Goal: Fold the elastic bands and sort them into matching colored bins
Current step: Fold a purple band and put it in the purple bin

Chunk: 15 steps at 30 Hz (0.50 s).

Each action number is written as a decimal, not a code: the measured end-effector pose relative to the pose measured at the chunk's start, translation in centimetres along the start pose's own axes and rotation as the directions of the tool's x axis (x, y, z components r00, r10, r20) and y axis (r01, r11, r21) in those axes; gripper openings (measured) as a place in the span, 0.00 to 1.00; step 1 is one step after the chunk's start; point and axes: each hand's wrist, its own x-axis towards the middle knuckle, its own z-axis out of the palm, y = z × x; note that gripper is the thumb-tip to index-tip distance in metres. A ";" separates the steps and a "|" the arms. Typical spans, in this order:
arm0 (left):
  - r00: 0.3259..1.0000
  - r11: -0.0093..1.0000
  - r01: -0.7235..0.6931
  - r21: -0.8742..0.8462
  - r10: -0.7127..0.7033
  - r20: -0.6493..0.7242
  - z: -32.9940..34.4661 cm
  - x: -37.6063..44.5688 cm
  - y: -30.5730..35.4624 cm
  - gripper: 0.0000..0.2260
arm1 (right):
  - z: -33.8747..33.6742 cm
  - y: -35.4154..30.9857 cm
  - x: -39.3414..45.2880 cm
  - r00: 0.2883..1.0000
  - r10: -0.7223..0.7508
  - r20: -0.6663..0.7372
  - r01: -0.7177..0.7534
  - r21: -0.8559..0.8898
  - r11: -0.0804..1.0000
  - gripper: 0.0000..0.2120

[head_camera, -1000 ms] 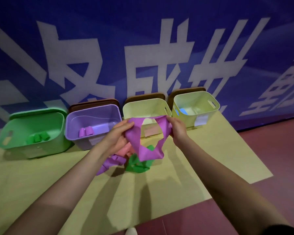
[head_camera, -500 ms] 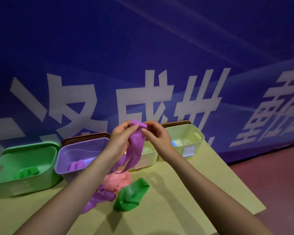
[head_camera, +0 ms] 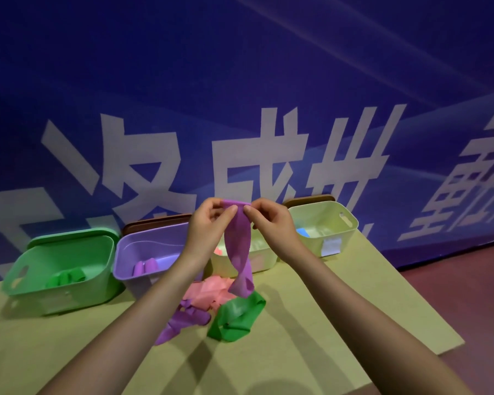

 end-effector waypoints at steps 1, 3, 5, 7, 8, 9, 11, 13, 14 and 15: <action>1.000 0.999 0.027 -0.041 -0.027 -0.002 0.0 0.0 -0.2 0.06 | 0.0 0.0 -0.1 1.000 -0.003 -0.002 0.003 0.008 1.000 0.09; 1.000 0.999 0.023 -0.049 -0.024 -0.006 -0.1 0.1 -0.4 0.05 | -0.1 -0.1 -0.2 1.000 0.003 0.000 -0.003 0.037 0.999 0.10; 1.000 1.000 -0.013 -0.001 0.013 0.025 -0.2 0.2 -0.8 0.03 | -0.3 -0.2 -0.4 1.000 0.022 0.008 -0.023 0.074 0.997 0.11; 0.995 1.000 -0.002 -0.009 0.003 0.097 0.0 -0.2 -1.0 0.02 | -0.3 0.0 -0.5 0.999 0.048 0.019 -0.049 0.105 0.993 0.11; 0.992 0.999 0.023 -0.030 -0.019 0.121 0.2 -0.4 -1.1 0.03 | -0.2 0.0 -0.5 0.998 0.060 0.021 -0.062 0.117 0.991 0.11; 0.991 0.997 0.054 -0.053 -0.047 0.125 0.4 -0.8 -1.2 0.04 | -0.1 0.0 -0.4 0.997 0.075 0.023 -0.077 0.131 0.988 0.12; 0.991 0.990 0.114 -0.085 -0.106 0.084 0.9 -1.1 -1.5 0.06 | 0.4 0.2 -0.1 0.993 0.118 0.012 -0.119 0.145 0.982 0.11; 0.988 0.986 0.155 -0.054 -0.155 0.013 1.3 -1.0 -2.5 0.09 | 0.8 0.7 0.1 0.988 0.156 -0.015 -0.153 0.145 0.978 0.10; 0.985 0.985 0.171 -0.038 -0.171 -0.013 1.4 -0.9 -3.2 0.11 | 1.0 1.3 0.0 0.983 0.180 -0.020 -0.175 0.152 0.973 0.10; 0.981 0.981 0.189 -0.033 -0.190 -0.035 1.7 -0.8 -3.7 0.12 | 1.3 1.9 -0.1 0.976 0.215 -0.017 -0.210 0.162 0.964 0.10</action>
